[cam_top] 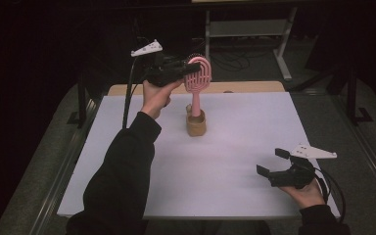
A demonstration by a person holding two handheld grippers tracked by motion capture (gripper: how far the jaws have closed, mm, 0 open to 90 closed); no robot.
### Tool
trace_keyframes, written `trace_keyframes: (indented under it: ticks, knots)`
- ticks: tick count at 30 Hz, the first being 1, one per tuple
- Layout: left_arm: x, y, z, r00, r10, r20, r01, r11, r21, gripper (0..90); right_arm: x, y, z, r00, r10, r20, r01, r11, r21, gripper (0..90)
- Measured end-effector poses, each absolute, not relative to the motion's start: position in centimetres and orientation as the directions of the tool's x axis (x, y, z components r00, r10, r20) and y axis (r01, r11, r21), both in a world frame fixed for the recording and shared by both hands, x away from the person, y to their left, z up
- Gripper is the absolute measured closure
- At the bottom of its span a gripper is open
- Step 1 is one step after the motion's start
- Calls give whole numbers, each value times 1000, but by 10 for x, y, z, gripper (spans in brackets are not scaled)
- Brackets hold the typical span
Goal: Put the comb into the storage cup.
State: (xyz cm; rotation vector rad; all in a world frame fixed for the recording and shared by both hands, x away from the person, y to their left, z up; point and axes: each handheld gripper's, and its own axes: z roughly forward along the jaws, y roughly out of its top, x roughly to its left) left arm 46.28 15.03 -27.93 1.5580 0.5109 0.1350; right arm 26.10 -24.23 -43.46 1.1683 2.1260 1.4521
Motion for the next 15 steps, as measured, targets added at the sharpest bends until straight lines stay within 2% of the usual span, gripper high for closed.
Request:
trace_keyframes:
  ticks: [15]
  knots:
    - [464,139,-302,890,407,-204,222,5,975,643,257,-247,-432,-625,758,184,425,134,895,0]
